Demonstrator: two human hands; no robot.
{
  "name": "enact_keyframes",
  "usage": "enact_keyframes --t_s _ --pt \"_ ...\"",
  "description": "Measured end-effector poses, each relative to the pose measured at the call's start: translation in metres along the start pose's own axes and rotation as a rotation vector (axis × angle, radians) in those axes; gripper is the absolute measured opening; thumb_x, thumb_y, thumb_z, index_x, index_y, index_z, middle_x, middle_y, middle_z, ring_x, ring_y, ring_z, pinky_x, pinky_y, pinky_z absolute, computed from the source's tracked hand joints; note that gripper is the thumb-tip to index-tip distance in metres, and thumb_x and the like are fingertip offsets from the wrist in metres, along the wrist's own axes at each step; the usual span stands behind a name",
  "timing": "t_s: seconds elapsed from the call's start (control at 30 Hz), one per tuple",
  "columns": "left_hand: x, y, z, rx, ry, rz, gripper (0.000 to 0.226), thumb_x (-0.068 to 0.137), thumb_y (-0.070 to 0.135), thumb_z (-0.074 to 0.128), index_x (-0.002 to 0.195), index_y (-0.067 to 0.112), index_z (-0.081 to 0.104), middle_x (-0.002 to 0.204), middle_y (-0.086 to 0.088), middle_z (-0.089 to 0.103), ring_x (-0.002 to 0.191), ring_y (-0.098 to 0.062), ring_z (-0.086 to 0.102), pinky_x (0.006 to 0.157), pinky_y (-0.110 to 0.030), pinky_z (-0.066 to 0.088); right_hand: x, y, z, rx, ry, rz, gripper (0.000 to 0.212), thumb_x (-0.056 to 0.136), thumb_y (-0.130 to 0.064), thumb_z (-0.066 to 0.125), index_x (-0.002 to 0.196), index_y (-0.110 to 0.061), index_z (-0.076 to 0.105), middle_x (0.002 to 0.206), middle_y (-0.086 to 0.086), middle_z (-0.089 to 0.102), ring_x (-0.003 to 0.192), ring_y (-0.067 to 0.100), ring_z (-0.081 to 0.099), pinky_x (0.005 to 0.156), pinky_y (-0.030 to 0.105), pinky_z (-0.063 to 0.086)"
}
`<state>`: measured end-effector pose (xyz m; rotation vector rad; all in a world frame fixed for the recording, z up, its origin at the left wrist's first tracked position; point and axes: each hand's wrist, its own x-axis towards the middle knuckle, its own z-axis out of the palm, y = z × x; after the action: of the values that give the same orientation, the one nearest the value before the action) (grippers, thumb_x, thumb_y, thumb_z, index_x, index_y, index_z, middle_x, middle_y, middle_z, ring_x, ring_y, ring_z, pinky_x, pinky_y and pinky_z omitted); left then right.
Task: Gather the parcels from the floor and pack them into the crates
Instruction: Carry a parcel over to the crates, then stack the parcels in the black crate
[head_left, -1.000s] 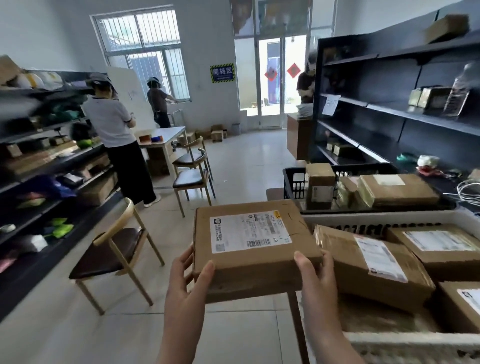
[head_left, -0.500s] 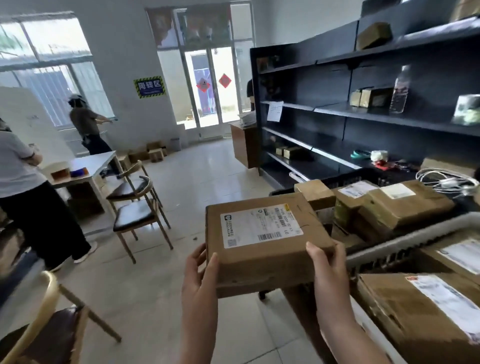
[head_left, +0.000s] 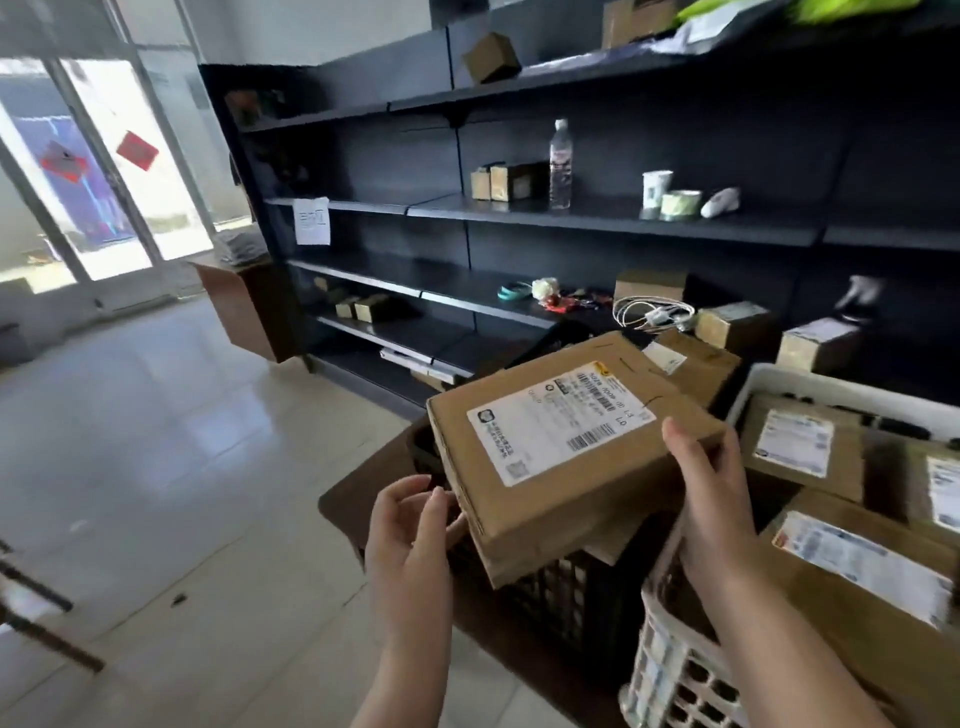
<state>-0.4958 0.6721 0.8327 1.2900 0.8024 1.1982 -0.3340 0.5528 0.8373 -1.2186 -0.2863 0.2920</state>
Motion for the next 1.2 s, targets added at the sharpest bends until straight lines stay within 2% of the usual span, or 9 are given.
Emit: enact_keyframes --t_s 0.2,0.33,0.5,0.67,0.73,0.83,0.93,1.03,1.2 --pt "0.066 -0.005 0.044 -0.016 -0.359 -0.235 0.041 0.092 0.027 0.053 0.131 0.027 0.044 0.095 0.009 0.067 0.074 -0.019 0.072 0.065 -0.037 0.059 0.072 -0.008 0.005 -0.016 0.107 -0.003 0.040 0.066 -0.050 0.066 0.104 -0.040 0.059 0.113 -0.004 0.062 0.104 0.019 0.059 0.083 0.037 0.049" --pt "0.119 0.013 0.078 0.091 -0.560 -0.176 0.041 0.090 0.036 0.054 0.130 0.029 0.046 0.103 0.004 0.064 0.071 -0.021 0.072 0.051 -0.021 0.055 0.114 -0.031 0.017 -0.088 0.166 -0.078 0.033 0.066 -0.053 0.064 0.097 -0.044 0.058 0.113 -0.006 0.061 0.105 0.017 0.058 0.082 0.036 0.049" --pt "0.163 0.013 0.095 0.069 -0.780 -0.149 0.042 0.081 0.037 0.064 0.116 0.021 0.046 0.102 -0.004 0.060 0.070 -0.015 0.071 0.053 -0.031 0.058 0.142 -0.043 0.019 -0.113 0.292 -0.155 0.032 0.060 -0.054 0.063 0.088 -0.040 0.062 0.098 -0.010 0.066 0.095 0.011 0.062 0.068 0.029 0.047" --pt "0.190 -0.023 0.084 0.315 -1.149 -0.162 0.054 0.054 0.060 0.074 0.088 0.025 0.050 0.090 -0.007 0.069 0.061 -0.022 0.070 0.050 -0.031 0.056 0.122 -0.011 0.014 -0.417 0.352 0.106 0.066 0.071 -0.054 0.063 0.131 -0.040 0.040 0.128 -0.011 0.049 0.109 0.009 0.049 0.079 0.020 0.045" --pt "0.195 -0.046 0.082 0.718 -1.382 -0.010 0.039 0.069 0.058 0.067 0.088 0.028 0.052 0.083 0.002 0.069 0.058 -0.015 0.069 0.049 -0.024 0.049 0.099 0.012 0.025 -0.615 0.247 0.309 0.077 0.088 -0.041 0.056 0.147 -0.036 0.007 0.138 -0.012 0.035 0.112 0.007 0.040 0.083 0.015 0.038" --pt "0.185 -0.078 0.079 1.013 -1.677 0.114 0.022 0.083 0.049 0.055 0.095 0.031 0.054 0.088 0.012 0.066 0.059 -0.010 0.067 0.049 -0.020 0.042 0.061 0.052 0.052 -0.968 -0.051 0.574 0.062 0.096 -0.034 0.044 0.148 -0.024 0.011 0.150 -0.005 0.026 0.129 0.015 0.034 0.102 0.025 0.029" --pt "0.178 -0.089 0.079 1.006 -1.660 0.315 0.024 0.082 0.050 0.051 0.099 0.033 0.057 0.097 0.015 0.063 0.077 -0.010 0.061 0.060 -0.022 0.044 0.036 0.073 0.075 -1.222 -0.083 0.532 0.059 0.096 -0.033 0.045 0.145 -0.009 0.023 0.155 0.004 0.015 0.141 0.018 0.016 0.104 0.017 0.016" --pt "0.184 -0.083 0.082 0.843 -1.618 0.338 0.022 0.084 0.045 0.050 0.102 0.033 0.057 0.097 0.016 0.063 0.068 -0.010 0.058 0.068 -0.026 0.051 0.030 0.071 0.092 -1.134 0.079 0.483 0.057 0.094 -0.030 0.050 0.145 -0.017 0.028 0.153 0.000 0.024 0.137 0.015 0.026 0.100 0.019 0.024" --pt "0.210 -0.061 0.097 0.394 -1.469 0.313 0.014 0.086 0.037 0.057 0.098 0.043 0.057 0.089 0.024 0.062 0.070 0.005 0.056 0.065 -0.020 0.051 0.053 0.057 0.086 -1.006 0.314 0.278 0.048 0.091 -0.034 0.055 0.136 -0.030 0.039 0.141 -0.009 0.041 0.095 -0.006 0.047 0.067 0.004 0.037"
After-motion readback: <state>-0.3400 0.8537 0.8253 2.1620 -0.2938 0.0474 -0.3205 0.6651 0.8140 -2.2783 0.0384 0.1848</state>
